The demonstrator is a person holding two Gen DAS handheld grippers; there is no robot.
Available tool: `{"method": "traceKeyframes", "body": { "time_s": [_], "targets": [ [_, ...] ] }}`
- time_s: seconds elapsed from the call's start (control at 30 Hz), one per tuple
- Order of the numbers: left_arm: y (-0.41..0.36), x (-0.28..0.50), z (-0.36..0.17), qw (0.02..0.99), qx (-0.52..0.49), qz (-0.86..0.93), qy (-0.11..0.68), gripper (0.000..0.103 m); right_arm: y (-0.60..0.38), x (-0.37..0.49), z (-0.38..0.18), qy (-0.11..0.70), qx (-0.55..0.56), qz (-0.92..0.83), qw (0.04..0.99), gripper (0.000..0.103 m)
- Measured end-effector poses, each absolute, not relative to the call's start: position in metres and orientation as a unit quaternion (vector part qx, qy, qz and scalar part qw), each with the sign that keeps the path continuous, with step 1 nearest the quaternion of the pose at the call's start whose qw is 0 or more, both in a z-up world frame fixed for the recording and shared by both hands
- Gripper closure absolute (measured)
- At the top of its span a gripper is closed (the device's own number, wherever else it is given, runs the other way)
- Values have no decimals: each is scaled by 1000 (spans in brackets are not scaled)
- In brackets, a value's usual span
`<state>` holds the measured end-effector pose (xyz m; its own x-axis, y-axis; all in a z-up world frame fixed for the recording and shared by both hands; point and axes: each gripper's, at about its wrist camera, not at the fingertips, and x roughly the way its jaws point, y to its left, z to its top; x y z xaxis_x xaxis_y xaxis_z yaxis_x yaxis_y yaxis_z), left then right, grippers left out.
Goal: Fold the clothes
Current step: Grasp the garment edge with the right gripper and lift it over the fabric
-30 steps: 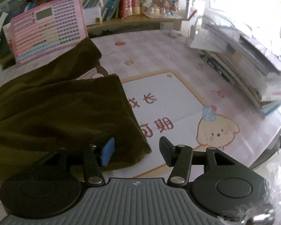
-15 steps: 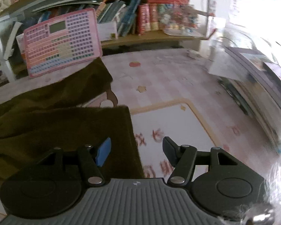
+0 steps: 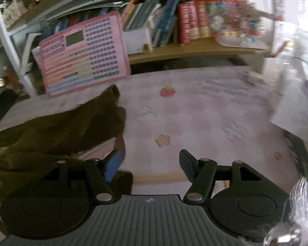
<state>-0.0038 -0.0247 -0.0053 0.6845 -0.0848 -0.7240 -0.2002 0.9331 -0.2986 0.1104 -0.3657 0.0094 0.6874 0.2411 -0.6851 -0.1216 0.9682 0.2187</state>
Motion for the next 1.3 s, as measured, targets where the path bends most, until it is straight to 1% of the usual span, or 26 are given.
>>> {"method": "traceKeyframes", "body": {
  "time_s": [0.33,0.53,0.57,0.6,0.63,0.67,0.73,0.8,0.9,1.0,1.1,1.13,1.17,1.2,1.23,1.3],
  "targets": [
    [-26,-44,4,888,-194,127,398,61,-342,202,1,393,110,209,889,39],
    [-26,-59,11,885,-192,160,393,61,-312,257,-10,403,105,243,876,40],
    [-26,-59,12,884,-191,165,393,61,-308,263,-14,411,95,237,875,49],
    [-26,-61,13,883,-191,171,393,61,-303,269,-17,419,83,233,873,60],
    [-25,-63,15,882,-191,177,393,61,-299,271,-17,428,70,236,870,90],
    [-24,-65,16,880,-193,183,393,61,-296,271,-15,432,61,244,866,93],
    [-22,-68,17,877,-197,191,393,61,-297,260,3,419,75,295,856,95],
    [-21,-70,17,875,-198,197,396,61,-309,244,30,394,141,385,823,95],
    [-25,-68,16,874,-196,196,400,61,-332,233,64,341,256,475,770,95],
    [-32,-66,17,877,-184,188,402,61,-341,246,80,306,282,438,797,95],
    [-35,-66,19,880,-180,188,398,61,-339,271,70,308,264,353,843,95],
    [-34,-67,20,879,-182,191,397,61,-338,280,63,314,256,322,856,88],
    [-33,-67,20,878,-184,194,397,61,-338,289,53,328,243,292,865,69],
    [-32,-68,20,878,-184,197,397,61,-337,298,42,341,230,261,874,55],
    [-32,-69,21,878,-183,199,396,61,-338,306,32,355,215,234,879,50],
    [-31,-70,20,876,-187,201,397,61,-346,307,20,376,204,215,878,50]
  ]
}}
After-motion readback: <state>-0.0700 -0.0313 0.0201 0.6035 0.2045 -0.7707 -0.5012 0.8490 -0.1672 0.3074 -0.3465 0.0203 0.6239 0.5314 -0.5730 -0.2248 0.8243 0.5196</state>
